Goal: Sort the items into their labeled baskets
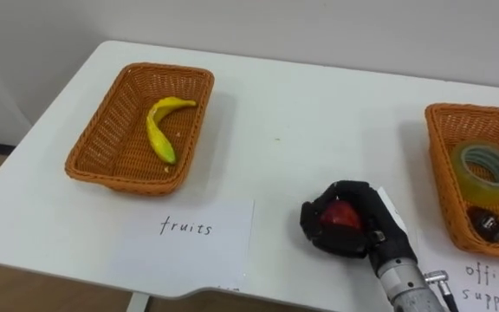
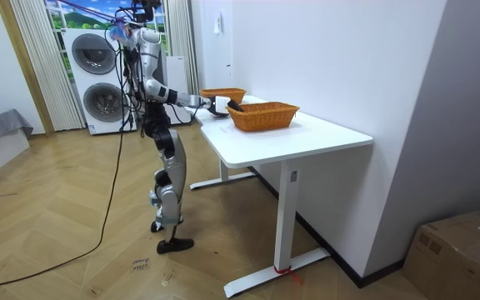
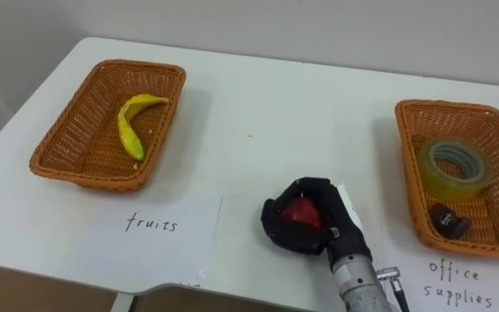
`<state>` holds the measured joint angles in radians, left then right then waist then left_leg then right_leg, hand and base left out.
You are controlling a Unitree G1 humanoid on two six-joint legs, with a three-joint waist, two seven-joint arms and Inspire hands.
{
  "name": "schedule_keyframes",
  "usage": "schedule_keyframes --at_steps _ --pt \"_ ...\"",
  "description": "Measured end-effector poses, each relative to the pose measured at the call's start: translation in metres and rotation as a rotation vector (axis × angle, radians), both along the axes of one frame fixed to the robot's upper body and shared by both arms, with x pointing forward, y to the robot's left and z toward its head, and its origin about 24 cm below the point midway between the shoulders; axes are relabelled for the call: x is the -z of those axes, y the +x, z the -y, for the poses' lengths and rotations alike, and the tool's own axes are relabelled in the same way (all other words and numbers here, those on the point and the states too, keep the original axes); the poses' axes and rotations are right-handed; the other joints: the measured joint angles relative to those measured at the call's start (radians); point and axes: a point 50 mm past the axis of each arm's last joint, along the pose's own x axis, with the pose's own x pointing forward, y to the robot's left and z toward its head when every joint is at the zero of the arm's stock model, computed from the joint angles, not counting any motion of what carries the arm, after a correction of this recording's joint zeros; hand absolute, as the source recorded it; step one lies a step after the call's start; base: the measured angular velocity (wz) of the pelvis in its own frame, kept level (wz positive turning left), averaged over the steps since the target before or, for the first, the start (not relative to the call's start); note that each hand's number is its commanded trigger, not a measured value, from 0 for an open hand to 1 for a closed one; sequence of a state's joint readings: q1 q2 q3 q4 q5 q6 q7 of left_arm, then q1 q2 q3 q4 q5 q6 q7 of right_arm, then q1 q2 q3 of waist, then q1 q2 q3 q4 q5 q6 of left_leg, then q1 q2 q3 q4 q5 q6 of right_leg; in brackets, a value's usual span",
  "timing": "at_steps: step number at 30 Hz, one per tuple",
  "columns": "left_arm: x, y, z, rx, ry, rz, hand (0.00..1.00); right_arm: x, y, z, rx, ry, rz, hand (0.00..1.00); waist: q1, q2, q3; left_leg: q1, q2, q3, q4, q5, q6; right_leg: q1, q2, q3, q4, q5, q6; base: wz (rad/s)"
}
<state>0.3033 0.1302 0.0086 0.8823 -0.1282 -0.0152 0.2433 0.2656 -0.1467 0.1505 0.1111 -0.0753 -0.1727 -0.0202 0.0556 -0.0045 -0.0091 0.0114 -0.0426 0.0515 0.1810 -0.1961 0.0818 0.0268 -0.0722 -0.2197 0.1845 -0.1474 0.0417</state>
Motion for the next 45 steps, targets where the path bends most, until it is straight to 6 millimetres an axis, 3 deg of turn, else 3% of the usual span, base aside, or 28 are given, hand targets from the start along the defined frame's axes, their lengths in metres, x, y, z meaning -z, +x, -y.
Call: schedule_keyframes --at_steps 14,18,20,24,28,33,38,40,45 --pt "0.000 -0.004 0.001 0.001 0.002 0.015 0.00 -0.004 0.003 0.000 -0.010 -0.019 -0.003 1.00 0.009 -0.004 -0.0012 0.009 -0.001 -0.005 0.000 0.000 -0.001 0.008 0.001 0.003 0.002 0.000 0.000 0.00" --pt "0.002 -0.006 0.003 -0.002 -0.012 0.000 0.00 -0.022 0.017 -0.003 -0.022 -0.030 0.059 1.00 0.016 -0.002 0.0040 0.011 -0.001 -0.006 0.000 0.001 -0.001 0.010 0.001 0.004 0.002 0.001 -0.001 0.00" --pt "0.002 -0.002 0.003 0.011 -0.016 0.006 0.00 -0.033 0.028 -0.005 -0.025 -0.047 0.113 1.00 0.037 -0.008 0.0094 0.009 -0.001 -0.006 0.000 0.002 -0.002 0.007 0.001 0.002 0.002 0.001 -0.002 0.00" --pt "0.003 0.000 0.002 0.011 -0.014 0.006 0.00 -0.078 0.063 -0.018 -0.083 -0.070 0.311 1.00 0.088 -0.022 0.0143 0.001 0.003 -0.012 -0.003 0.006 -0.006 0.000 0.005 -0.007 -0.001 0.005 -0.007 0.05" --pt "0.004 -0.004 0.000 0.012 -0.006 -0.016 0.00 -0.111 0.085 -0.027 -0.099 -0.072 0.446 1.00 0.116 -0.041 0.0179 -0.004 0.001 -0.043 0.000 0.007 -0.009 0.019 0.004 -0.054 -0.017 0.005 -0.007 0.24" --pt "0.004 -0.012 -0.001 0.036 0.007 -0.058 0.00 -0.123 0.094 -0.030 -0.084 -0.075 0.490 1.00 0.153 -0.053 0.0143 -0.005 -0.001 -0.072 0.003 0.007 -0.009 0.028 0.002 -0.086 -0.017 0.005 -0.006 0.20" --pt "0.005 -0.024 -0.001 0.047 0.008 -0.106 0.00 -0.117 0.097 -0.034 -0.095 -0.045 0.456 1.00 0.176 -0.061 0.0200 0.009 -0.002 -0.088 0.003 0.007 -0.009 0.049 0.002 -0.087 -0.018 0.004 -0.006 0.12" --pt "0.005 -0.023 -0.001 0.066 0.012 -0.116 0.00 -0.118 0.102 -0.036 -0.102 -0.047 0.442 1.00 0.192 -0.063 0.0270 0.009 -0.003 -0.092 0.002 0.007 -0.008 0.051 0.001 -0.087 -0.018 0.003 -0.005 0.00" --pt "0.005 -0.020 0.002 0.091 0.006 -0.127 0.00 -0.124 0.110 -0.039 -0.130 -0.070 0.445 1.00 0.204 -0.065 0.0271 -0.001 -0.005 -0.102 0.007 0.007 -0.009 0.051 0.001 -0.095 -0.018 0.003 -0.005 0.06"
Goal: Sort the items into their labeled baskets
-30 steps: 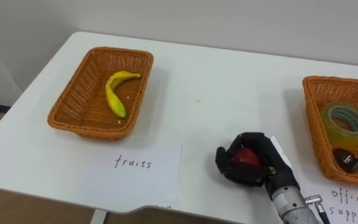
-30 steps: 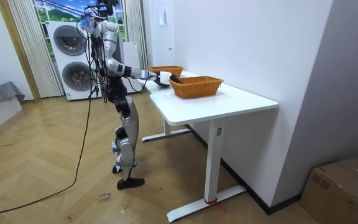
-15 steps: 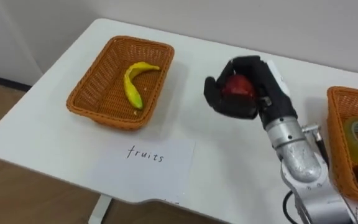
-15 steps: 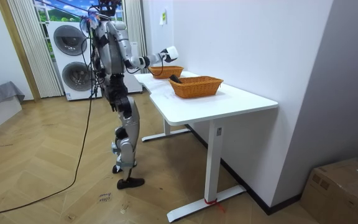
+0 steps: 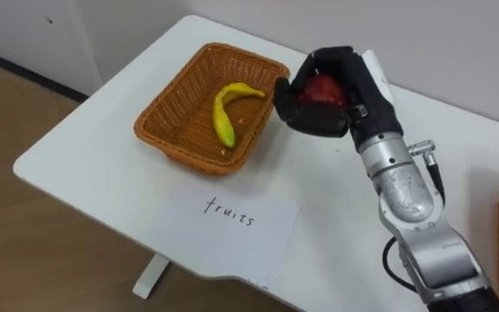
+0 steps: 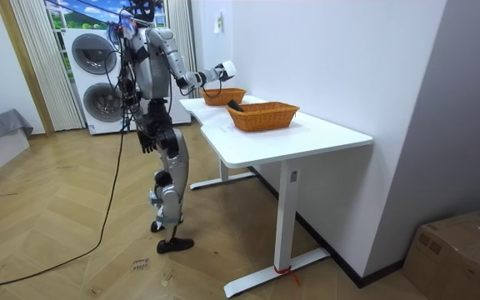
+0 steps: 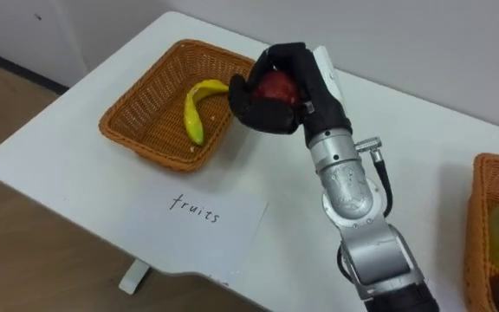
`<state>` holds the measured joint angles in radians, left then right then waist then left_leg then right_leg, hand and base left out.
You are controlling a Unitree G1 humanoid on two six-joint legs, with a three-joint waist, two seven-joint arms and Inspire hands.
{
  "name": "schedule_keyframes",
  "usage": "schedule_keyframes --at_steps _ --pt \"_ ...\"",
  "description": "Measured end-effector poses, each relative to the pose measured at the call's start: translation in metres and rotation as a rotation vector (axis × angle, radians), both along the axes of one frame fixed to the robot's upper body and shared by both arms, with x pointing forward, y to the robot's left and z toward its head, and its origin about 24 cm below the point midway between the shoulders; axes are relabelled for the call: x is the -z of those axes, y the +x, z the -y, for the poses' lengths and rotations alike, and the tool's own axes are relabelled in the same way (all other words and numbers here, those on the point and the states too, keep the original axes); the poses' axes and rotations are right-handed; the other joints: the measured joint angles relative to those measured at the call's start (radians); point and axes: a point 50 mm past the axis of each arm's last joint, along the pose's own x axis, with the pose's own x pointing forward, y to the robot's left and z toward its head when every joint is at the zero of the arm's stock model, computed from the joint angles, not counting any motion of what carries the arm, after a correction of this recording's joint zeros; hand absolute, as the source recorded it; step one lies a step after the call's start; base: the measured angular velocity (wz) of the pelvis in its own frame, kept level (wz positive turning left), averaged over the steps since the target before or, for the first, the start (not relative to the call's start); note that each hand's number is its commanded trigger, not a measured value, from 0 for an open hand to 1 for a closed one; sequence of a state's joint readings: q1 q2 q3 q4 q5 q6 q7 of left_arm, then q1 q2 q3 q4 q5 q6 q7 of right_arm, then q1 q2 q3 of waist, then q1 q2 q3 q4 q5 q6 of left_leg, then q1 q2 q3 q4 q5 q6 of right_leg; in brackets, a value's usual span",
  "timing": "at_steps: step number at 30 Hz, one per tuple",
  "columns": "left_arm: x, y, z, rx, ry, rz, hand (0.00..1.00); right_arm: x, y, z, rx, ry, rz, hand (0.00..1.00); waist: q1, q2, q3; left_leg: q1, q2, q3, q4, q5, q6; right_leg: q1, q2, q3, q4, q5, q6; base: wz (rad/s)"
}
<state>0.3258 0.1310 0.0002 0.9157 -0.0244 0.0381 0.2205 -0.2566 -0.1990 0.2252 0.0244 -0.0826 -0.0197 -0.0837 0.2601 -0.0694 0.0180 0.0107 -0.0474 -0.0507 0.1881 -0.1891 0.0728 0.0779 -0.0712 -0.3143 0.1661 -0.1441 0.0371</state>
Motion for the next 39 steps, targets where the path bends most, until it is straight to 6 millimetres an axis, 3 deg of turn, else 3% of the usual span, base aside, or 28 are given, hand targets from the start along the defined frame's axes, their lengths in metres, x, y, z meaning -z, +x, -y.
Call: schedule_keyframes --at_steps 5,6,16,23,27,31,34,39 --pt "-0.001 -0.003 -0.004 0.020 0.014 -0.018 0.00 0.002 0.002 -0.001 0.007 -0.025 -0.001 1.00 0.031 -0.002 -0.0016 0.000 0.000 -0.011 0.004 0.002 -0.002 0.005 -0.002 -0.045 0.000 0.000 0.000 0.06" --pt "-0.001 -0.004 -0.005 0.019 0.016 -0.026 0.00 0.003 0.003 -0.002 0.005 -0.033 -0.006 1.00 0.043 -0.008 -0.0053 0.000 0.000 -0.013 0.004 0.002 -0.003 0.006 -0.002 -0.049 0.000 0.000 0.000 0.07" --pt "-0.001 -0.013 -0.010 0.025 0.037 -0.077 0.00 0.010 0.020 0.000 0.062 -0.071 -0.050 1.00 0.075 -0.023 -0.0066 0.002 -0.007 -0.064 0.019 0.004 -0.005 0.037 -0.006 -0.102 0.001 0.000 0.001 0.16" --pt "-0.001 -0.017 -0.013 0.007 0.021 -0.098 0.00 0.011 0.022 0.001 0.070 -0.085 -0.063 1.00 0.105 -0.031 -0.0021 0.010 -0.022 -0.097 0.022 0.007 -0.002 0.059 -0.016 -0.126 0.001 -0.009 0.011 0.15" --pt "-0.001 -0.021 -0.014 0.002 0.013 -0.127 0.00 0.019 0.035 0.000 0.090 -0.175 -0.116 1.00 0.125 -0.042 0.0020 -0.003 -0.026 -0.114 0.035 0.006 -0.002 0.058 -0.015 -0.138 0.000 -0.009 0.011 0.12" --pt "-0.001 -0.022 -0.016 -0.002 0.015 -0.138 0.00 0.023 0.038 0.000 0.095 -0.201 -0.141 1.00 0.132 -0.049 -0.0016 -0.018 -0.035 -0.146 0.045 0.007 -0.003 0.057 -0.018 -0.158 -0.001 -0.009 0.011 0.22" --pt "-0.002 -0.025 -0.017 -0.004 0.013 -0.157 0.00 0.028 0.041 -0.004 0.082 -0.232 -0.168 1.00 0.140 -0.056 -0.0057 -0.017 -0.035 -0.147 0.044 0.008 -0.002 0.060 -0.019 -0.156 -0.002 -0.011 0.013 0.08" --pt "-0.002 -0.020 -0.018 0.004 0.002 -0.141 0.00 0.034 0.043 -0.007 0.075 -0.278 -0.192 0.97 0.159 -0.061 -0.0049 -0.015 -0.037 -0.146 0.045 0.008 -0.002 0.065 -0.018 -0.157 -0.016 -0.011 0.014 0.00"
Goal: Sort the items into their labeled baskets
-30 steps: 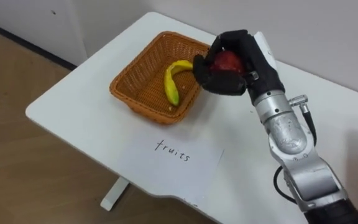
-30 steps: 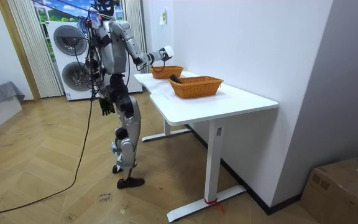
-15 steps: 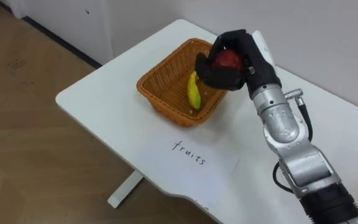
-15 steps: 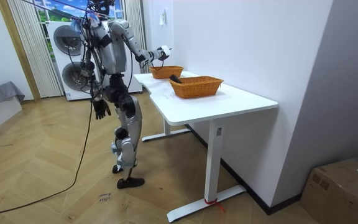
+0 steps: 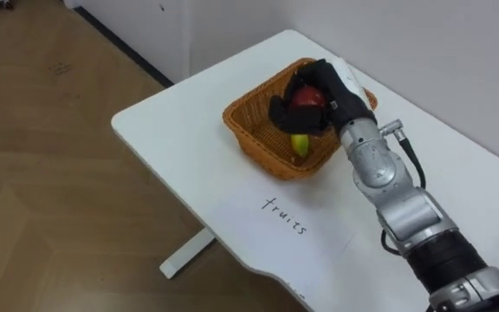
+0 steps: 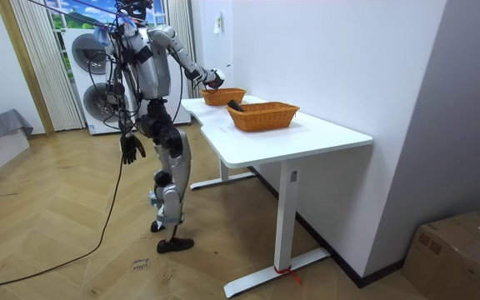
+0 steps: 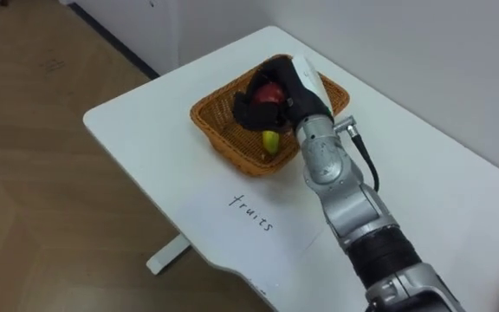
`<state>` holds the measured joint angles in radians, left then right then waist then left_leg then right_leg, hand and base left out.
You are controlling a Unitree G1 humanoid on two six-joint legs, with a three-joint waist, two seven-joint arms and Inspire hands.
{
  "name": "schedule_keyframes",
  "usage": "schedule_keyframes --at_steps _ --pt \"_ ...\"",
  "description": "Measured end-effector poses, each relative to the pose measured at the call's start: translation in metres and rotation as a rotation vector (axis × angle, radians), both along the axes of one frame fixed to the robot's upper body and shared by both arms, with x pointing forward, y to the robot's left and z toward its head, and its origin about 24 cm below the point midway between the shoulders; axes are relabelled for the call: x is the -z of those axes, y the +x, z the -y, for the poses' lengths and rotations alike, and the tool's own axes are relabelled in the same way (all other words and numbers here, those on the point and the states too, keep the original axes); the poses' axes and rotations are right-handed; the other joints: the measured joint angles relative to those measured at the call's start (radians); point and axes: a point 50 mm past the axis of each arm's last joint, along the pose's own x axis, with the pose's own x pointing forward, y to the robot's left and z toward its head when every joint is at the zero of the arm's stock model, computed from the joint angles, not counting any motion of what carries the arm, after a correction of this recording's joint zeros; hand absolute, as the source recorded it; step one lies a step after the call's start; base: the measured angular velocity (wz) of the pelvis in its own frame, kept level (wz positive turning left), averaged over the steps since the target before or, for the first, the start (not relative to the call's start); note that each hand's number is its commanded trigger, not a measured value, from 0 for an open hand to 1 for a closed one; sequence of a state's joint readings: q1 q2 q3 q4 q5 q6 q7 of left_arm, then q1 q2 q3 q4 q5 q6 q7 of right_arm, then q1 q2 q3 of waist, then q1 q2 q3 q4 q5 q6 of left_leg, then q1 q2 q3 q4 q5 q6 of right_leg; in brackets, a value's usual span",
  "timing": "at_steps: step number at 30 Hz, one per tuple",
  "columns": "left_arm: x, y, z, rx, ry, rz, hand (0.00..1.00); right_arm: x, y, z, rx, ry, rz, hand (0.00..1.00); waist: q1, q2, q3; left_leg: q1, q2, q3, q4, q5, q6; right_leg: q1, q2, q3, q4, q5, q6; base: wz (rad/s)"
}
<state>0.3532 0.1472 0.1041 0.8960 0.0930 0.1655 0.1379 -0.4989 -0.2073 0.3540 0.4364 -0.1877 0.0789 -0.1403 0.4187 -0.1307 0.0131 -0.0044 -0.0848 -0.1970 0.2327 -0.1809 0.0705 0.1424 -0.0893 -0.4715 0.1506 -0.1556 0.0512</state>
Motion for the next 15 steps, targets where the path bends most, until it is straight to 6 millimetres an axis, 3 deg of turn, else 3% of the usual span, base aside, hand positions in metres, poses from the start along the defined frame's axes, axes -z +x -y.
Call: schedule_keyframes --at_steps 2,5,6,7,8,9,15 --pt "-0.0002 0.0007 0.0000 0.001 -0.002 0.002 0.00 0.0024 0.0000 0.0006 0.004 -0.015 -0.010 0.88 0.003 0.000 0.0001 0.000 0.000 0.000 0.001 0.000 0.000 0.001 0.000 0.000 0.000 0.000 0.000 0.00" --pt "-0.0004 0.0015 0.0001 0.002 -0.009 0.004 0.00 0.0061 -0.0002 0.0016 0.009 -0.029 -0.025 0.57 0.004 -0.001 0.0008 -0.003 0.000 0.000 0.001 0.001 -0.001 0.000 0.001 0.000 0.000 0.000 0.000 0.00" --pt "-0.0005 0.0020 0.0003 0.003 -0.012 0.006 0.00 0.0063 -0.0002 0.0017 0.010 -0.029 -0.028 0.53 0.005 -0.001 0.0009 -0.003 0.000 0.000 0.001 0.001 -0.002 0.000 0.001 0.000 0.000 0.000 0.000 0.00" --pt "-0.0006 0.0025 0.0003 0.006 -0.013 0.007 0.00 0.0064 -0.0002 0.0019 0.012 -0.030 -0.029 0.37 0.005 -0.001 0.0010 -0.002 0.000 0.000 0.002 0.001 -0.002 0.001 0.001 0.000 0.000 0.000 0.000 0.00" --pt "-0.0007 0.0029 0.0002 0.011 -0.012 0.007 0.00 0.0065 -0.0001 0.0021 0.012 -0.031 -0.029 0.29 0.004 -0.001 0.0012 -0.002 0.000 0.000 0.002 0.001 -0.002 0.001 0.001 -0.001 0.000 0.000 0.000 0.00" --pt "-0.0010 0.0038 -0.0002 0.016 -0.013 0.009 0.00 0.0068 0.0004 0.0027 0.014 -0.033 -0.031 0.00 0.004 -0.002 0.0017 -0.002 0.000 0.000 0.002 0.001 -0.003 0.001 0.001 -0.001 0.000 0.000 0.000 0.00" --pt "-0.0017 0.0038 -0.0031 0.010 -0.025 0.011 0.00 0.0070 0.0019 0.0065 0.020 -0.085 -0.031 0.00 0.015 -0.014 0.0044 -0.003 0.000 0.000 0.001 0.002 -0.003 0.000 0.002 -0.002 0.000 0.000 0.000 0.00"
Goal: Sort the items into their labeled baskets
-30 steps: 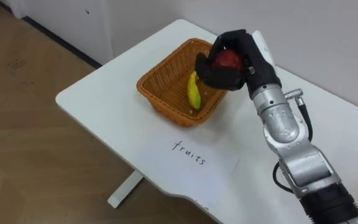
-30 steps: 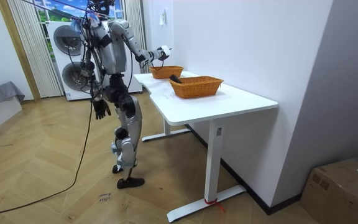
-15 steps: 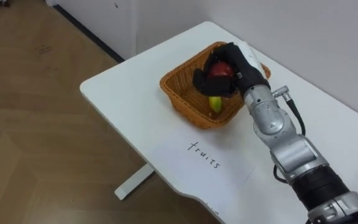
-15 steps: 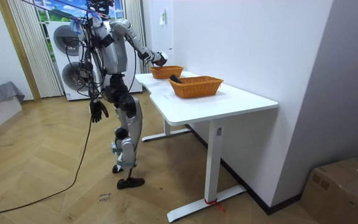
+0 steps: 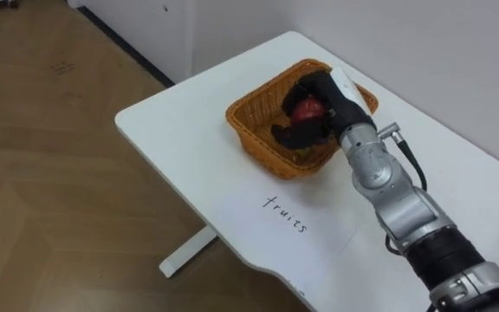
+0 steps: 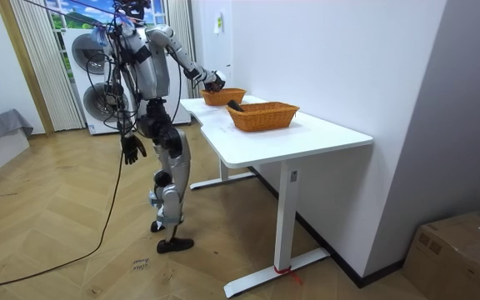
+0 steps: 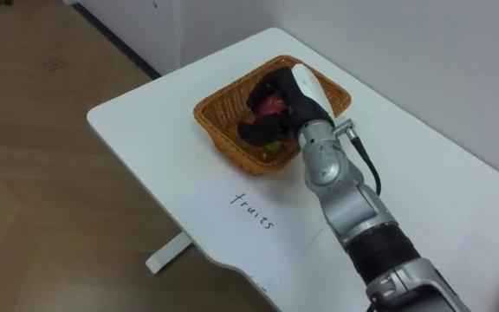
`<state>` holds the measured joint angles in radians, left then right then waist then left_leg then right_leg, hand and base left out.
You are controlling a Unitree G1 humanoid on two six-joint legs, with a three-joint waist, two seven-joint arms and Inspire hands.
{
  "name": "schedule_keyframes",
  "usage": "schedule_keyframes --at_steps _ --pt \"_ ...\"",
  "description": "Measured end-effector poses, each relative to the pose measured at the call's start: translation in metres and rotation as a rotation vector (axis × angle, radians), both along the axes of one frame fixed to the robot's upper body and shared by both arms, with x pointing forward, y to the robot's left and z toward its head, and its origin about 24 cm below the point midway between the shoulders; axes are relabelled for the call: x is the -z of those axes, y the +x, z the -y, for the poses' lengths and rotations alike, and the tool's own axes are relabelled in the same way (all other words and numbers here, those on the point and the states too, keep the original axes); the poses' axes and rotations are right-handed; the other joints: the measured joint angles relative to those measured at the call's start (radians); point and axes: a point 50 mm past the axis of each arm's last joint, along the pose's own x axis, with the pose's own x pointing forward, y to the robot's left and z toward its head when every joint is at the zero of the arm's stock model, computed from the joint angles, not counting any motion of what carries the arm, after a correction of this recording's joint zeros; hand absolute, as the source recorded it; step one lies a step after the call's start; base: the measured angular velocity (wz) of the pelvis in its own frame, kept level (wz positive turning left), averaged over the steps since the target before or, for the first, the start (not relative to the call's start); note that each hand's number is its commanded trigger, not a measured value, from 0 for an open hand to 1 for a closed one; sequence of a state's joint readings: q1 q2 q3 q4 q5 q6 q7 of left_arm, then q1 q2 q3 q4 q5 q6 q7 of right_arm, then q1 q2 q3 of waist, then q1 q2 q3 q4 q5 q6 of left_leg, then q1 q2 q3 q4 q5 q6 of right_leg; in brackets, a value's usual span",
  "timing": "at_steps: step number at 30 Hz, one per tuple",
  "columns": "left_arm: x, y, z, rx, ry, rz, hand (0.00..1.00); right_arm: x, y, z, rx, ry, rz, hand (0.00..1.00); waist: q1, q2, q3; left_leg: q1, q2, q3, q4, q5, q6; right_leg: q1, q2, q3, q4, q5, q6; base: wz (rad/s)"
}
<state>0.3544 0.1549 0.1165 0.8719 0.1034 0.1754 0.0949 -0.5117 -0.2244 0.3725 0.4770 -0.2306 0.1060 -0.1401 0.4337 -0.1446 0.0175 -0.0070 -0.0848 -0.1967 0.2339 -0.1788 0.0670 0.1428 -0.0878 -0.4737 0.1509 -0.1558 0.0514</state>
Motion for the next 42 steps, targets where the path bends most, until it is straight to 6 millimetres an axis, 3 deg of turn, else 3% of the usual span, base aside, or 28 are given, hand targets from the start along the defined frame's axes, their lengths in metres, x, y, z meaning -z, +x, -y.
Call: schedule_keyframes --at_steps 3,23,26,33,38,40,42 --pt "0.000 0.000 -0.001 0.001 -0.002 -0.001 0.00 -0.001 0.001 0.003 0.007 -0.020 0.003 0.00 0.013 -0.005 -0.0019 0.000 0.000 -0.001 0.000 0.000 0.000 0.000 0.000 -0.001 0.000 0.000 0.000 0.00" --pt "-0.002 0.000 -0.007 0.036 -0.010 -0.016 0.00 -0.010 0.003 0.005 -0.001 -0.073 0.049 0.00 0.002 -0.008 -0.0032 0.000 -0.001 -0.001 0.002 0.000 0.000 0.001 -0.001 0.003 0.000 0.000 0.000 0.00" --pt "-0.003 0.004 -0.008 0.045 -0.001 -0.001 0.00 -0.026 0.004 0.007 -0.015 -0.079 0.111 0.00 -0.007 -0.009 -0.0041 0.002 0.000 0.000 0.002 0.000 0.000 0.001 0.000 0.005 0.000 0.000 0.000 0.00" --pt "-0.007 0.019 -0.014 0.053 0.049 0.055 0.00 -0.079 0.001 0.010 -0.029 -0.082 0.337 0.00 -0.074 -0.004 -0.0033 0.002 0.001 0.007 0.004 0.001 0.000 0.001 0.000 0.022 0.001 0.000 0.000 -0.03" --pt "-0.009 0.031 -0.013 0.058 0.052 0.099 0.00 -0.113 -0.007 0.023 -0.012 -0.079 0.479 0.00 -0.111 0.006 -0.0057 0.003 0.003 0.033 0.000 0.001 0.001 -0.013 0.000 0.062 0.003 0.000 0.000 -0.17" --pt "-0.010 0.037 -0.015 0.056 0.064 0.115 0.00 -0.128 -0.012 0.030 -0.008 -0.112 0.536 0.00 -0.149 0.008 -0.0092 0.006 0.004 0.041 0.000 0.002 0.003 -0.013 0.000 0.075 0.002 0.000 0.000 -0.07" --pt "-0.011 0.039 -0.016 0.047 0.082 0.127 0.00 -0.138 -0.018 0.033 -0.016 -0.131 0.583 0.00 -0.166 0.009 -0.0089 0.015 0.007 0.055 -0.006 0.002 0.003 -0.011 0.001 0.091 0.002 0.000 -0.001 -0.19"
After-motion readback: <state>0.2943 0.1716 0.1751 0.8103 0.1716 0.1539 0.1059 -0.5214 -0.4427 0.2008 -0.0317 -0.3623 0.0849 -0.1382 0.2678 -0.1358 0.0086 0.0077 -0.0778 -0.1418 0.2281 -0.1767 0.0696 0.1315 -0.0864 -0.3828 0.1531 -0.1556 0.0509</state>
